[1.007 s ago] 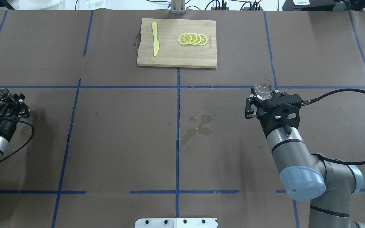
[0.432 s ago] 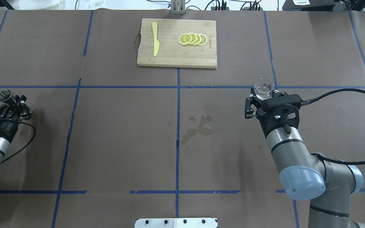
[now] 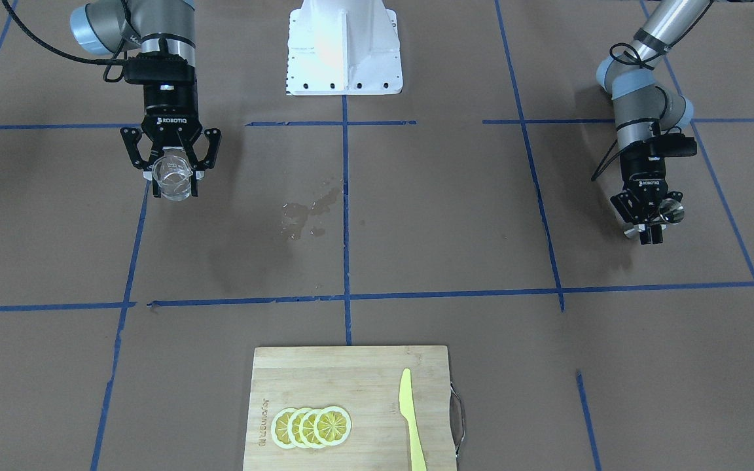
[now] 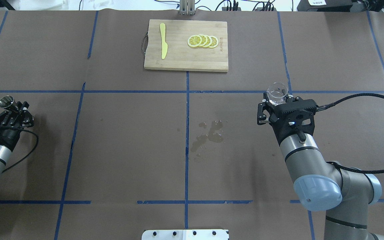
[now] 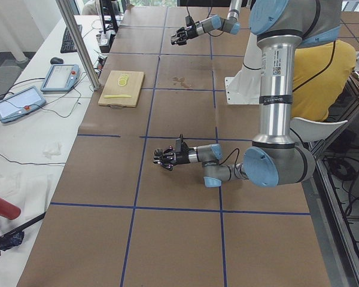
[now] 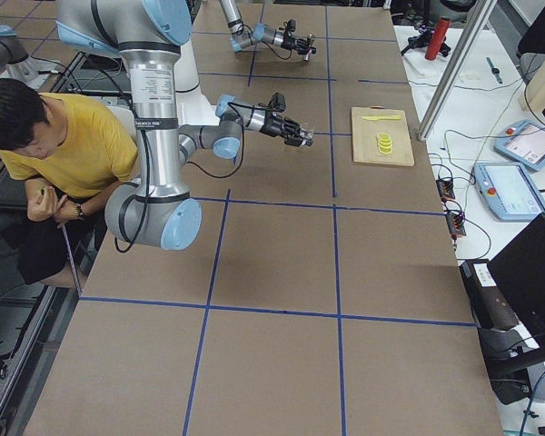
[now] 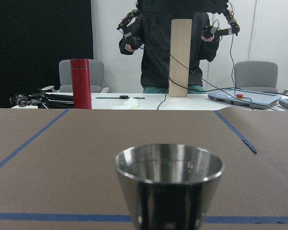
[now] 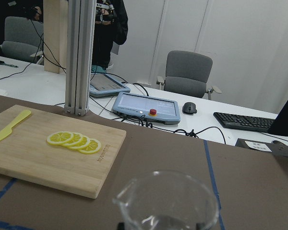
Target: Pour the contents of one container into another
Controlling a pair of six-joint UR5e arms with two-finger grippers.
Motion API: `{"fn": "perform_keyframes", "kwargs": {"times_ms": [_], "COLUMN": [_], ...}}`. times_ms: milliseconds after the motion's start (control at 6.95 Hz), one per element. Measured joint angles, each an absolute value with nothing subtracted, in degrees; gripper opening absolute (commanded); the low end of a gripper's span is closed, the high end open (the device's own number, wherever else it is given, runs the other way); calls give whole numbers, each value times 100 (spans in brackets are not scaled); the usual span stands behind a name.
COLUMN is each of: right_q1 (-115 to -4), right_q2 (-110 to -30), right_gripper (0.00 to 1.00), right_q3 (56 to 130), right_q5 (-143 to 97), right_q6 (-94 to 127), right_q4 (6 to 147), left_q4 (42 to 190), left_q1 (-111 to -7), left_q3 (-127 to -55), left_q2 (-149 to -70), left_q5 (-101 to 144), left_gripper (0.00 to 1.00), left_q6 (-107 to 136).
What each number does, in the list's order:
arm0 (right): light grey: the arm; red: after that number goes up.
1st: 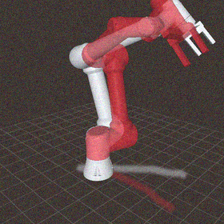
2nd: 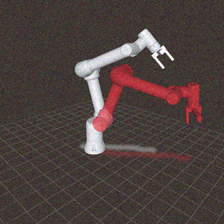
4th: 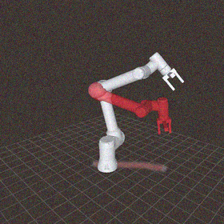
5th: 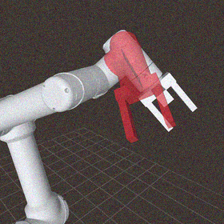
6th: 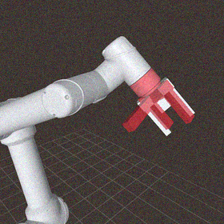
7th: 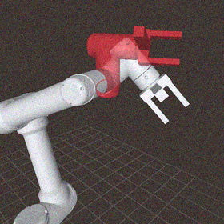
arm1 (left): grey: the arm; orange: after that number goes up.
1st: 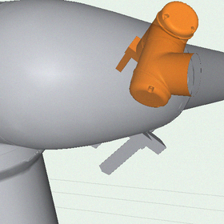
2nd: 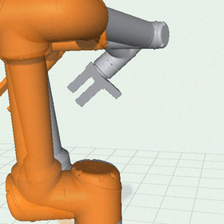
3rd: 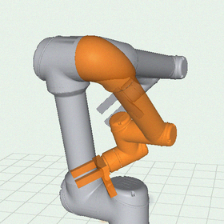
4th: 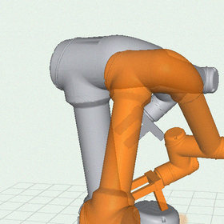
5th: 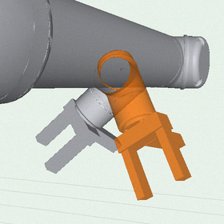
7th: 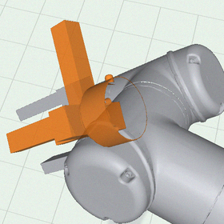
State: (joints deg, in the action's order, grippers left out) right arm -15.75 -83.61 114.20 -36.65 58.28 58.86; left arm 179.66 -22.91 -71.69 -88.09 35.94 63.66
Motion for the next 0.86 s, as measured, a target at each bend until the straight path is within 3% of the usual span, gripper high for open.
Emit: {"fn": "perform_keyframes", "kwargs": {"times_ms": [144,288,432,863], "right_q1": [-1574,-1574,-1573,-1573], "right_q2": [-8357,-8353,-8351,-8350], "right_gripper": [0,0,0,0], "right_q3": [11421,11423,11425,11436], "right_q5": [-3665,-3665,-3665,-3665], "right_q6": [5827,5827,5827,5825], "right_q4": [5886,5883,5883,5885], "left_q4": [17960,17957,17957,17968], "left_q1": [-2288,-2283,-2280,-2268], "left_q3": [-7168,-7169,-7171,-7181], "left_q2": [-8808,-8807,-8807,-8813], "left_q5": [3594,3597,3605,3641], "left_gripper": [37,74,100,100], "left_q6": [6362,6355,6349,6349]}}
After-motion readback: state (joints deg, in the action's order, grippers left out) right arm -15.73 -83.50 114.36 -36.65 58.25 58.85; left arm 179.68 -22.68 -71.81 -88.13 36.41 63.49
